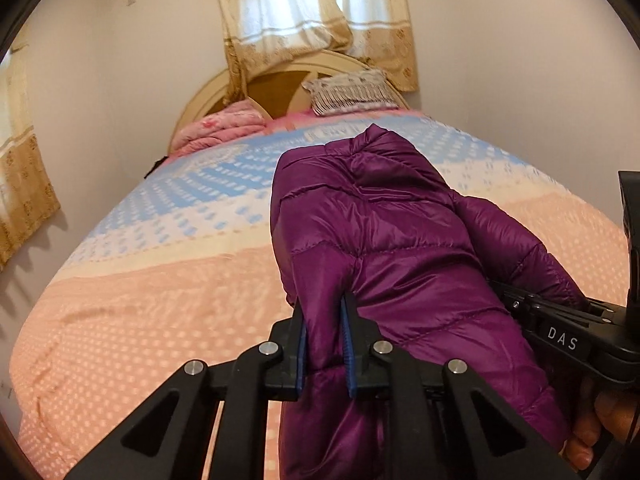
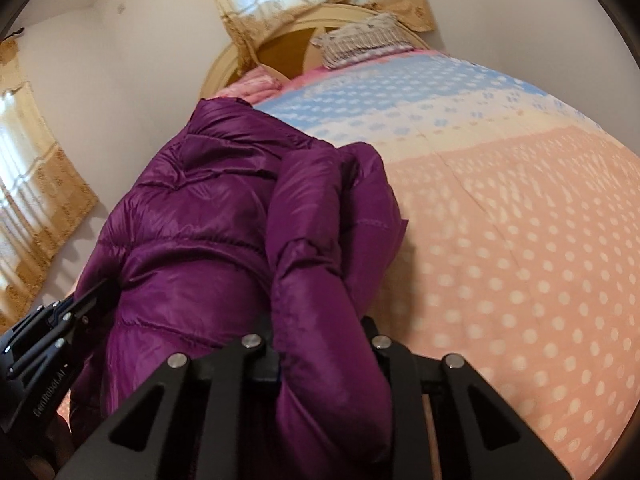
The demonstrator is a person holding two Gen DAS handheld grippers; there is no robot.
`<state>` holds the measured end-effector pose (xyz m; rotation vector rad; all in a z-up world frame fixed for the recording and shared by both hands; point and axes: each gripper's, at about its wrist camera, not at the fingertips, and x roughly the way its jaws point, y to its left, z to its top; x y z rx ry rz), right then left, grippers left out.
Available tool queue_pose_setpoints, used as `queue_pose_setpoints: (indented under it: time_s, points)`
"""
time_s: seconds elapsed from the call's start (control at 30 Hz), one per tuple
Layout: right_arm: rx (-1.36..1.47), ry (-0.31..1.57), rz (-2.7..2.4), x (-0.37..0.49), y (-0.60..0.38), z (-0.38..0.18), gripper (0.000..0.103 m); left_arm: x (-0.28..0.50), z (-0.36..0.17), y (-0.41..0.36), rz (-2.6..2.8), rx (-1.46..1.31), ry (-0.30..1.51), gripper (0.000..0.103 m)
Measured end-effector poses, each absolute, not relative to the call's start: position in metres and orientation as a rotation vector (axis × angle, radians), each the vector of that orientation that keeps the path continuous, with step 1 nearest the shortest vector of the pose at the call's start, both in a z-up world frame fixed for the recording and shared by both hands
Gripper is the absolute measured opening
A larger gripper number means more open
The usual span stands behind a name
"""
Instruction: Fold large clothes
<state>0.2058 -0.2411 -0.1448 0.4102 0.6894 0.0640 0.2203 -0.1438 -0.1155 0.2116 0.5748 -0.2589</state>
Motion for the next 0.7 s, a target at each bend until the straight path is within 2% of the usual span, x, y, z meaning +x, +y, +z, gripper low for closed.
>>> queue_pose_setpoints:
  time_s: [0.3,0.7]
  points:
    - [0.375,0.655,0.162,0.223,-0.196,-0.117,0.023,0.223,-0.097,-0.091,-0.188,0.166,0.554,0.014]
    - [0.303,0.658,0.253,0.241,-0.151,-0.106,0.023,0.227,-0.095,-0.041,-0.107,0.127,0.548,0.014]
